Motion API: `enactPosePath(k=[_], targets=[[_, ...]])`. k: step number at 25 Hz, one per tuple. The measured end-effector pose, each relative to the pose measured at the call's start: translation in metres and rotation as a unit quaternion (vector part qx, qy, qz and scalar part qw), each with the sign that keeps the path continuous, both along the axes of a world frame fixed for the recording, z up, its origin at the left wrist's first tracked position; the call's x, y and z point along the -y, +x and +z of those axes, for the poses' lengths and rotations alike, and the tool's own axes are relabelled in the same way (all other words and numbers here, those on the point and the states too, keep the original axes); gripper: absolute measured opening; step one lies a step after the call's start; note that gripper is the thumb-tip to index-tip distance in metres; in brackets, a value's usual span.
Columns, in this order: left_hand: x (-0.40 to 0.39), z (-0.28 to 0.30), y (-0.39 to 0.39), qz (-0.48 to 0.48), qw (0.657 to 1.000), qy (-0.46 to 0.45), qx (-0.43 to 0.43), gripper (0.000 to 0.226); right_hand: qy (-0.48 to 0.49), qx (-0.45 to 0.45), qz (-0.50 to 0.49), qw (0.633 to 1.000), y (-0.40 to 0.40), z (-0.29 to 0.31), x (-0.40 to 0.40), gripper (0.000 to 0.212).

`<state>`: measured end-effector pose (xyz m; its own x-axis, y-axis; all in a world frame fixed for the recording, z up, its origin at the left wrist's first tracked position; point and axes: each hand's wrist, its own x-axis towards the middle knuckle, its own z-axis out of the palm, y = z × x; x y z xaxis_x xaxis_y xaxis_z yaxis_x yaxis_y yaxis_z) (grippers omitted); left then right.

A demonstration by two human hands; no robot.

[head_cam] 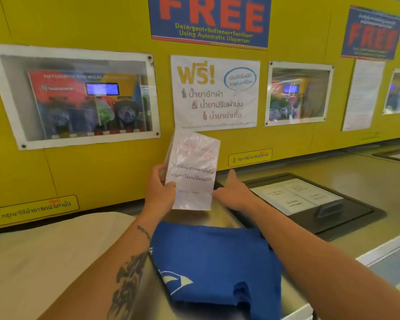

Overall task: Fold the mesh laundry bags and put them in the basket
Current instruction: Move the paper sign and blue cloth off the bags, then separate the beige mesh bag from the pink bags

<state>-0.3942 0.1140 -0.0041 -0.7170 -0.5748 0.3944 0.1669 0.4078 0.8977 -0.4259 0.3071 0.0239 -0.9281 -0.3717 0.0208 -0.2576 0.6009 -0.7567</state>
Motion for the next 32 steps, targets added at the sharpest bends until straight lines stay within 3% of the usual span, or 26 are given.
enactPosePath(k=[2, 4, 8, 12, 16, 18, 21, 23, 28, 32], targets=[[-0.005, -0.012, -0.009, 0.015, 0.998, -0.023, 0.054, 0.045, -0.094, 0.025, 0.008, 0.995, -0.017, -0.01, 0.013, 0.086], [-0.008, -0.025, -0.013, 0.038, 0.99, -0.089, 0.104, 0.041, -0.107, -0.022, 0.008, 0.994, -0.033, -0.022, 0.024, 0.075], [-0.003, -0.025, -0.017, 0.099, 0.96, -0.179, 0.189, 0.034, -0.121, -0.032, 0.028, 0.992, -0.04, -0.033, 0.032, 0.083], [-0.007, -0.002, -0.001, 0.08, 0.962, -0.146, 0.214, 0.034, -0.109, -0.03, 0.015, 0.994, -0.021, -0.02, 0.027, 0.073], [0.016, 0.028, 0.052, 0.028, 0.944, -0.203, 0.258, 0.048, -0.032, -0.133, 0.074, 0.988, 0.013, -0.006, 0.028, 0.083], [0.046, 0.042, 0.088, 0.01, 0.928, -0.238, 0.287, 0.047, -0.001, -0.115, 0.174, 0.978, 0.037, 0.004, 0.039, 0.07], [0.089, 0.05, 0.153, -0.023, 0.915, -0.268, 0.302, 0.036, 0.202, -0.072, 0.325, 0.921, 0.075, -0.01, 0.06, 0.064], [0.108, 0.042, 0.192, -0.044, 0.895, -0.299, 0.329, 0.039, 0.348, -0.081, 0.342, 0.869, 0.093, -0.022, 0.069, 0.065], [0.132, -0.001, 0.244, -0.055, 0.795, -0.397, 0.454, 0.06, 0.474, -0.106, 0.306, 0.819, 0.109, -0.005, 0.098, 0.053], [0.148, -0.009, 0.253, -0.054, 0.834, -0.39, 0.388, 0.034, 0.465, -0.135, 0.311, 0.818, 0.145, 0.013, 0.135, 0.074]])
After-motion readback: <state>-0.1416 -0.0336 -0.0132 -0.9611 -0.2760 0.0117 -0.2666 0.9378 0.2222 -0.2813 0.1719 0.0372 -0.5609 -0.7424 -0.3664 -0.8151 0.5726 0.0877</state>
